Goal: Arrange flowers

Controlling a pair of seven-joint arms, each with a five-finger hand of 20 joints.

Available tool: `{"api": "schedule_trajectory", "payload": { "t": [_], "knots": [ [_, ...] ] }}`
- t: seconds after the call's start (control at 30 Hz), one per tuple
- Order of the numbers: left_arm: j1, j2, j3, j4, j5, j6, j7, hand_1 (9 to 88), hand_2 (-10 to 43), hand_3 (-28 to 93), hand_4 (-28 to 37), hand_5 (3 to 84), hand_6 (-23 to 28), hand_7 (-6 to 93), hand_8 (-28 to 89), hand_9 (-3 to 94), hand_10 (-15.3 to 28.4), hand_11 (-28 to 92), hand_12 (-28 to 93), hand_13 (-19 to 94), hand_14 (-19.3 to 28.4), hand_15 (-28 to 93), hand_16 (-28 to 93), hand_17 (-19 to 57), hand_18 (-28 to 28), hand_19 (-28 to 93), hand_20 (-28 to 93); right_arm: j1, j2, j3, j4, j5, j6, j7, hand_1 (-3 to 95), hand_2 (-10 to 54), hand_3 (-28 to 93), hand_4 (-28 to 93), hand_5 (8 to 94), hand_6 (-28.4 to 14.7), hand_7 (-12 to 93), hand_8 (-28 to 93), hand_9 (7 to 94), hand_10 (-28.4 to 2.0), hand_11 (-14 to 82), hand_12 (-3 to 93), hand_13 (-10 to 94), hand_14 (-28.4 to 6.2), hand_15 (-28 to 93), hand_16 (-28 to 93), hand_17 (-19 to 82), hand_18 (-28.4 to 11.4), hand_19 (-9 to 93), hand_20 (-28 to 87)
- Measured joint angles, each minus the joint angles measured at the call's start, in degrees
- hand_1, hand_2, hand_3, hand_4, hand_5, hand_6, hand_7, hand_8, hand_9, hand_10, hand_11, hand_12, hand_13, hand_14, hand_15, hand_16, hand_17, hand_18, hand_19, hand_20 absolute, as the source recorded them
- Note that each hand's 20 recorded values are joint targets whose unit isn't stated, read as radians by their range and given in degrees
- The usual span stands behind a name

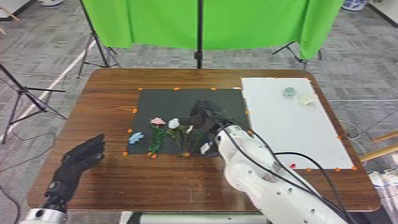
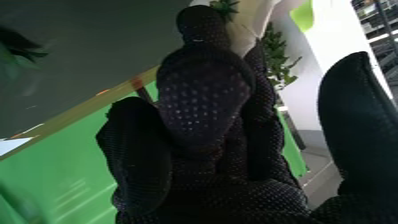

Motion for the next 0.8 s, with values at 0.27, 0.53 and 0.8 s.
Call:
{"api": "schedule_trajectory", "payload": {
  "t": [0.27,0.53,0.8],
  "knots": [
    [0.0,0.00,-0.01,0.00,0.00,-0.03,-0.02,33.6,-9.5,59,-17.3,37.7,3.5,8.1,-4,34.6,10.5,12,16,30,14.7,8,4,6.0,10.7,2,17,-0.1,0.3,0.2,-0.3,-0.2,-0.6,-0.1,20.9,0.3,64,-15,54.2,-0.7,11,-9,77.7,-16.4,11.6,16.8,94,-4.0,48,36,63,-15.9,93,53],
    [0.0,0.00,0.04,0.00,0.00,-0.03,0.01,33.6,-9.5,59,-17.3,37.8,3.5,8.3,-4,34.7,10.5,12,16,30,14.8,8,4,5.9,10.8,1,17,-0.1,0.7,0.9,-0.7,-0.4,-2.4,-0.3,19.1,1.0,62,-15,51.5,-1.8,10,-8,77.2,-16.8,11.4,17.0,94,-4.3,47,35,62,-16.4,93,52],
    [0.0,-0.07,0.06,-0.01,0.01,-0.02,0.05,33.3,-9.5,59,-17.6,38.2,3.6,9.0,-5,35.0,10.7,13,16,30,14.9,8,4,6.0,10.8,2,17,-0.3,2.1,4.0,-3.6,1.0,1.4,-1.5,22.6,-0.1,62,-13,57.5,-2.7,11,-8,75.1,-16.7,12.2,18.6,91,-6.3,49,37,59,-17.5,93,54]
  ]
}}
